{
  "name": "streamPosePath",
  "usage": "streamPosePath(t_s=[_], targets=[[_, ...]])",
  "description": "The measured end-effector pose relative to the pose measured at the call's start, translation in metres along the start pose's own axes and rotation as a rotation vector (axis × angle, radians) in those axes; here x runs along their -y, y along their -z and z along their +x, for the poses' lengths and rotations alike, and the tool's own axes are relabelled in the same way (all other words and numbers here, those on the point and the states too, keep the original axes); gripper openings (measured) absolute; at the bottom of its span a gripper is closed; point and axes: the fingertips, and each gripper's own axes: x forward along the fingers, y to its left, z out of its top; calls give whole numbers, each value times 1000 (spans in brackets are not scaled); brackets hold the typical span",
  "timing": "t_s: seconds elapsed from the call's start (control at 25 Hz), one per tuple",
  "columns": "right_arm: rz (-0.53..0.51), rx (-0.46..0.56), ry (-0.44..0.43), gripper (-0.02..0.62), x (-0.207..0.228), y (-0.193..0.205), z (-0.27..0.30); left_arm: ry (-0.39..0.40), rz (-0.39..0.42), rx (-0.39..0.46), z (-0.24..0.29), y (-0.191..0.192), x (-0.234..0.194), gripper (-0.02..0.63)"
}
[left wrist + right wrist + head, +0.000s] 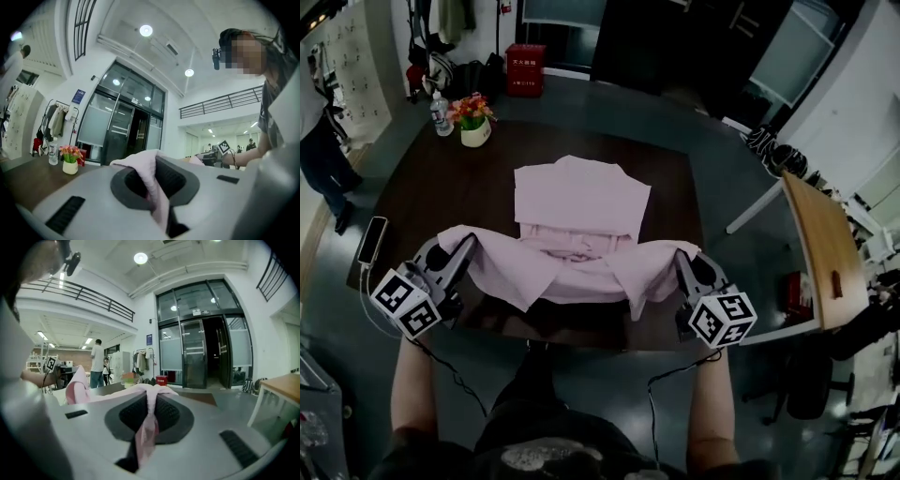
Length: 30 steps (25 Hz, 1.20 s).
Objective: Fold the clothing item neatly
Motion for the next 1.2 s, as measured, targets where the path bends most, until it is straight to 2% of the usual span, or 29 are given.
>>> streamPosePath(t_s=[0.16, 0.24, 0.44, 0.56, 0.76, 0.96, 1.08, 1.2], targets=[[77, 0, 102, 19, 52, -31, 98, -28, 10, 14, 72, -21, -98, 31], [115, -24, 156, 18, 79, -35, 150, -39, -15, 4, 112, -21, -148, 31], [106, -133, 229, 20, 137, -27, 272, -79, -82, -102, 213, 10, -250, 31], [92, -217, 239, 20, 172, -16, 339, -116, -123, -179, 269, 36, -302, 31], [158, -301, 250, 20, 233, 10, 413, -187, -172, -265, 347, 73, -358, 31], [228, -402, 336, 20, 270, 72, 470, -259, -133, -418, 399, 133, -407, 31], [216, -455, 391, 20, 283, 102, 495, -283, -157, -465, 417, 161, -423, 32], [175, -517, 410, 20, 289, 125, 506, -289, -110, -553, 422, 183, -431, 32]])
